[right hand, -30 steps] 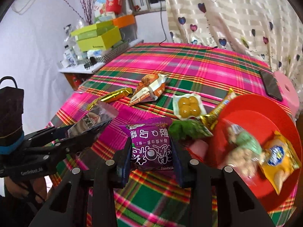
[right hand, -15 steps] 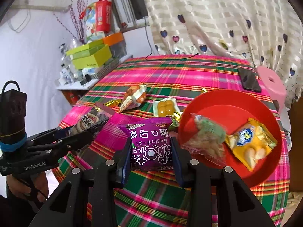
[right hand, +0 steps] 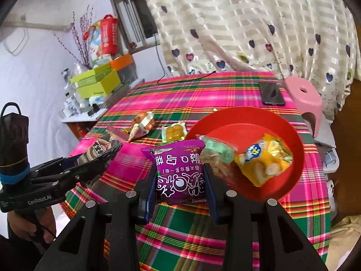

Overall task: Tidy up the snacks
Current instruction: 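Carry both held packets toward the red basket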

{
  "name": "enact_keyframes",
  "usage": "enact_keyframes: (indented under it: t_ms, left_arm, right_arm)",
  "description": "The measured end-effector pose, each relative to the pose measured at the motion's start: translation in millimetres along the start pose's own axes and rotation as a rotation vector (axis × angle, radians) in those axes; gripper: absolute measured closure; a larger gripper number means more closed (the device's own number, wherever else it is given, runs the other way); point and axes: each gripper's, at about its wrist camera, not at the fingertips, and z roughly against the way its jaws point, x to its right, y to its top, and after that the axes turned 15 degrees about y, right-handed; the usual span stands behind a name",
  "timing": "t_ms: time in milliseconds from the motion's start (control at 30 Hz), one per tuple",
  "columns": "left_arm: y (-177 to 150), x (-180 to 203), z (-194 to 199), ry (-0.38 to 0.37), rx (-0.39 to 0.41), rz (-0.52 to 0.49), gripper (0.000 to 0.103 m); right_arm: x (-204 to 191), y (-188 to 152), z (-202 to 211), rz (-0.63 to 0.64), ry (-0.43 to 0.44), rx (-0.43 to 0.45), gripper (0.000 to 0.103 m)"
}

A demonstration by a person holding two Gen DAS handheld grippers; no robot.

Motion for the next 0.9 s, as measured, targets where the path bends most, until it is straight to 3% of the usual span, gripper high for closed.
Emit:
enact_keyframes:
  t_ms: [367,900]
  left_arm:
    - [3.0,11.9,-3.8,-0.037,-0.006,-0.019,0.047]
    - [20.0,44.3,-23.1,-0.114,-0.016,-0.078,0.047]
  right_arm:
    - [8.9,-1.1,15.1,-0.012,-0.033,0.022,0.068]
    - [61.0,-4.2,34.9,-0.107,-0.133,0.038,0.068]
